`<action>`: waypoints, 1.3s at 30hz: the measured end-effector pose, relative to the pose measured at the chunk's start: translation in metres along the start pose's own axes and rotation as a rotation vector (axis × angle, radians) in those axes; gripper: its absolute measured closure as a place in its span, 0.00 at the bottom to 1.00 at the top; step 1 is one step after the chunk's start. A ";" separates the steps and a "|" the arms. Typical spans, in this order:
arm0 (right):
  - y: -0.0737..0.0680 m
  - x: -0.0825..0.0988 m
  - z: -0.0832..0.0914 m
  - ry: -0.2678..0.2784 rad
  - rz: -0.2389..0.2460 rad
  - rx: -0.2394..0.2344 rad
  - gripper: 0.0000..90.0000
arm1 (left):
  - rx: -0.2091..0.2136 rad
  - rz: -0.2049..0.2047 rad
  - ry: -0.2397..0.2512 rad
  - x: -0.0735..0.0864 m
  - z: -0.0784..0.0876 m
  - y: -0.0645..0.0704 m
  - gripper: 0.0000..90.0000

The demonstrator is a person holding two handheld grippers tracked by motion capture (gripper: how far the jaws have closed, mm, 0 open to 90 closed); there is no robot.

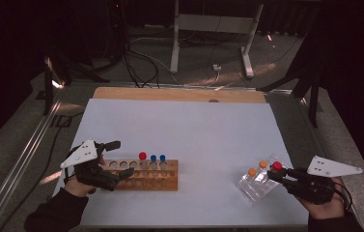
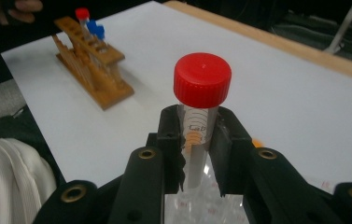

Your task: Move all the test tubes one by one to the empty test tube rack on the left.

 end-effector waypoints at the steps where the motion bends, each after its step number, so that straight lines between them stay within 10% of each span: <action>1: 0.000 -0.004 0.001 0.004 0.006 -0.002 0.82 | 0.003 0.000 0.000 -0.001 0.000 0.000 0.01; 16: -0.007 -0.051 -0.004 0.053 0.073 -0.064 0.82 | 0.066 0.009 -0.016 -0.018 -0.004 0.008 0.01; 39: -0.042 -0.077 -0.072 0.032 0.156 -0.223 0.82 | 0.141 -0.046 -0.040 -0.071 -0.055 0.041 0.02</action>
Point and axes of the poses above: each handheld gripper's, and its own axes: z roughly backward along the jaws, x roughly out of its underside, y roughly to its right, the point moved 5 cm from there along -z, roughly forward along the jaws, and after that the axes turned 1 degree about -x, right-handed, at the moved point
